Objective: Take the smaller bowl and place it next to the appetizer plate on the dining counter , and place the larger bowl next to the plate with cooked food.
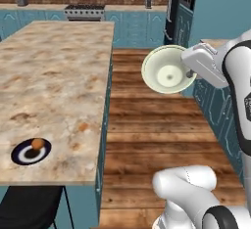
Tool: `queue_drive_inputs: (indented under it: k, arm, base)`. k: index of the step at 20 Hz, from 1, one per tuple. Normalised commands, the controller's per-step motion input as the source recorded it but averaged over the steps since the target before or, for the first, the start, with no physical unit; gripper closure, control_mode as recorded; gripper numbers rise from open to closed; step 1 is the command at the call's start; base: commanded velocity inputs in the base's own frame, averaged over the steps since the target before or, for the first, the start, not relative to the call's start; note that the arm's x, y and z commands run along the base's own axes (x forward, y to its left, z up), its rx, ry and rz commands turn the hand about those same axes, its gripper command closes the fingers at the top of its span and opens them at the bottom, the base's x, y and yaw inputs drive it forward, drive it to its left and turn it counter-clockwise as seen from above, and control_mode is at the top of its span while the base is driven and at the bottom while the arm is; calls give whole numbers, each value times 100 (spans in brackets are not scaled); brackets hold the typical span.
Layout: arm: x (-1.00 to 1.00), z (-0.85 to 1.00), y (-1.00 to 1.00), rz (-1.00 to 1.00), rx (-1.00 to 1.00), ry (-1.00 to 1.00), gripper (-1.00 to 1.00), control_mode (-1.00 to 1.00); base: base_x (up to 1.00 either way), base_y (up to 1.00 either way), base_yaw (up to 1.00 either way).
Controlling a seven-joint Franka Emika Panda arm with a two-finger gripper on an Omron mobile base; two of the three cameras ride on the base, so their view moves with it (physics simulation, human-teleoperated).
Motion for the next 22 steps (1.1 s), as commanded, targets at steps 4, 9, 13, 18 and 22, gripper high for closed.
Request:
queue_drive_inputs:
  k: [4,9,13,18,22]
  arm:
    - [0,0,0,0,0,0,100,100]
    - [0,0,0,0,0,0,100,100]
    - [0,0,0,0,0,0,100,100]
    - [0,0,0,0,0,0,100,100]
    - [0,0,0,0,0,0,100,100]
  base:
    - [-99,21,-2]
    - [-56,89,-8]
    - [-36,100,-6]
    - [-22,100,-7]
    - [-12,100,-8]
